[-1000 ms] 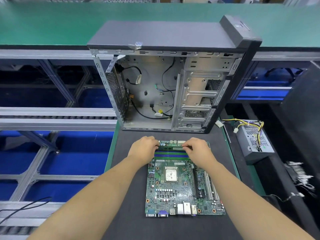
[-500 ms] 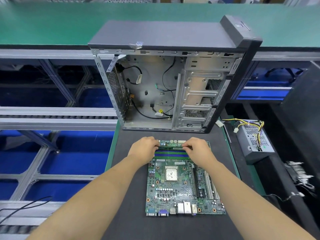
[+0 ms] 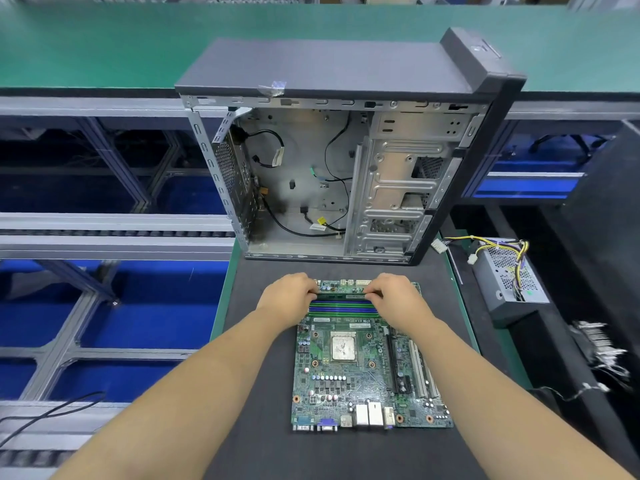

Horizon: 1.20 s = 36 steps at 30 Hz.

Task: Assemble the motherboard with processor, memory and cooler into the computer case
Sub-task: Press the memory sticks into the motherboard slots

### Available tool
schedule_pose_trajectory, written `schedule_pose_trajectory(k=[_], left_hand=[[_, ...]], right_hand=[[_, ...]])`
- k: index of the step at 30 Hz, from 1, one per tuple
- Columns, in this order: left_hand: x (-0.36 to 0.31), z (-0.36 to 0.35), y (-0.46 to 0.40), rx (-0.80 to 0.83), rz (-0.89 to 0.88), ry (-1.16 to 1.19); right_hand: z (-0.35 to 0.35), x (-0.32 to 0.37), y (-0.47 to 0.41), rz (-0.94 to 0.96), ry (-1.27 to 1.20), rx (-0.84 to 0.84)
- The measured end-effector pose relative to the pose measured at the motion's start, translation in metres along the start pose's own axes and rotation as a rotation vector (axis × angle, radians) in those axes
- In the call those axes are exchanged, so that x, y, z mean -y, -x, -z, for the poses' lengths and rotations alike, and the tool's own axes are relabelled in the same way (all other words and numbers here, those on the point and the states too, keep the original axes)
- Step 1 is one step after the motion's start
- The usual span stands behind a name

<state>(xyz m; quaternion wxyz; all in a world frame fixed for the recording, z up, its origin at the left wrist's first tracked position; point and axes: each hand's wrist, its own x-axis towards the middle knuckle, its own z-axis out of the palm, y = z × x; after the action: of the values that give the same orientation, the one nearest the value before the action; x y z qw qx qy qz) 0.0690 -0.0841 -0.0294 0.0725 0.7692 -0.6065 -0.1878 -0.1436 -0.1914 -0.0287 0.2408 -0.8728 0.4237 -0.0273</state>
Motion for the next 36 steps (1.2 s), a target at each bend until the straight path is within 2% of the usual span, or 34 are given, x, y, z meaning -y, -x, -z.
schedule_pose_trajectory(k=[5, 8, 13, 20, 25, 36], left_hand=[[0.002, -0.005, -0.003, 0.012, 0.173, 0.434], [-0.001, -0.009, -0.005, -0.026, 0.238, 0.550], [-0.003, -0.009, -0.008, -0.045, 0.270, 0.643], [0.000, -0.009, -0.009, -0.040, 0.280, 0.697], [0.001, -0.012, -0.010, -0.048, 0.281, 0.703], [0.004, -0.015, -0.011, -0.062, 0.254, 0.689]], right_hand=[[0.008, 0.000, -0.007, -0.116, -0.150, 0.038], [0.010, -0.001, -0.006, -0.165, -0.264, 0.056], [0.018, 0.002, -0.006, -0.255, -0.377, 0.029], [0.036, -0.005, -0.014, -0.427, -0.489, 0.168], [0.040, -0.008, -0.017, -0.397, -0.473, 0.263], [0.038, -0.007, -0.016, -0.336, -0.451, 0.189]])
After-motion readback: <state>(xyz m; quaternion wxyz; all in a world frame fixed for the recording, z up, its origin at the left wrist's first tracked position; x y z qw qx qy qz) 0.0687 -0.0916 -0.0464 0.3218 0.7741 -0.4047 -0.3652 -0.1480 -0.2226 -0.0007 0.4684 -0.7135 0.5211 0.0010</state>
